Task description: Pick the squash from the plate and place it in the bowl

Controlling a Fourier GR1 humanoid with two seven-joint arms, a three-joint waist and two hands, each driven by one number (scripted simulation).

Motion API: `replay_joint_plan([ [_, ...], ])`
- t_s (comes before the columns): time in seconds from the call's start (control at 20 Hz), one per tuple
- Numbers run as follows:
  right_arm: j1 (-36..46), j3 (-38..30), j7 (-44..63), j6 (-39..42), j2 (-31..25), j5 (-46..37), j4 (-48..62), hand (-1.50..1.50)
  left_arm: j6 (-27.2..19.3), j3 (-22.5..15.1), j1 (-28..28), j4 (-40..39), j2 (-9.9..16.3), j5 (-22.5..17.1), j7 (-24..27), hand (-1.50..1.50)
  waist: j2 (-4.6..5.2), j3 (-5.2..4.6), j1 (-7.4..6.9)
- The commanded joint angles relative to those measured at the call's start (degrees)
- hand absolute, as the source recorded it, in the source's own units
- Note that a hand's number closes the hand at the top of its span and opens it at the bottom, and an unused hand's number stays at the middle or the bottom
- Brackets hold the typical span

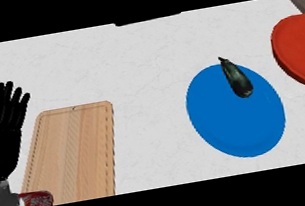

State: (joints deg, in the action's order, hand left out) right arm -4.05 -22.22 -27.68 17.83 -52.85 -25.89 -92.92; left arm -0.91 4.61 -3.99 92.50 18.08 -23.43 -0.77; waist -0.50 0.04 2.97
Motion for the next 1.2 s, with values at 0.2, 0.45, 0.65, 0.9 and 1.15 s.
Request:
replay_joint_plan([
  [0.2, 10.3, -7.5, 0.5, 3.2, -3.3, 3.9, 16.5, 1.50, 0.6, -1.4, -3.0, 0.5, -1.3, 0.9, -1.8, 0.00, 0.68, -0.01, -3.68],
  [0.45, 20.4, -2.3, -1.4, -1.3, -0.4, 0.2, 28.8, 1.50, 3.9, 0.4, -3.7, -3.1, -0.5, 0.3, -0.5, 0.00, 0.75, -0.02, -3.98],
  [0.65, 31.1, -0.3, -3.5, -0.2, -1.7, -0.5, 41.4, 1.50, 3.4, -0.8, -3.9, -3.2, -1.9, 2.1, 0.6, 0.00, 0.91, 0.00, -4.59],
  [0.9, 41.2, 4.4, -5.4, -6.9, 2.3, -6.8, 54.3, 1.50, 4.1, -0.5, -6.1, -1.8, -0.7, 0.8, -3.0, 0.00, 1.29, 0.07, -5.87],
  [1.15, 43.8, 7.0, -11.1, -13.0, 3.7, -12.7, 66.1, 1.50, 2.3, -2.7, -5.2, -3.3, -4.5, 4.1, 1.0, 0.00, 1.73, 0.15, -6.07],
])
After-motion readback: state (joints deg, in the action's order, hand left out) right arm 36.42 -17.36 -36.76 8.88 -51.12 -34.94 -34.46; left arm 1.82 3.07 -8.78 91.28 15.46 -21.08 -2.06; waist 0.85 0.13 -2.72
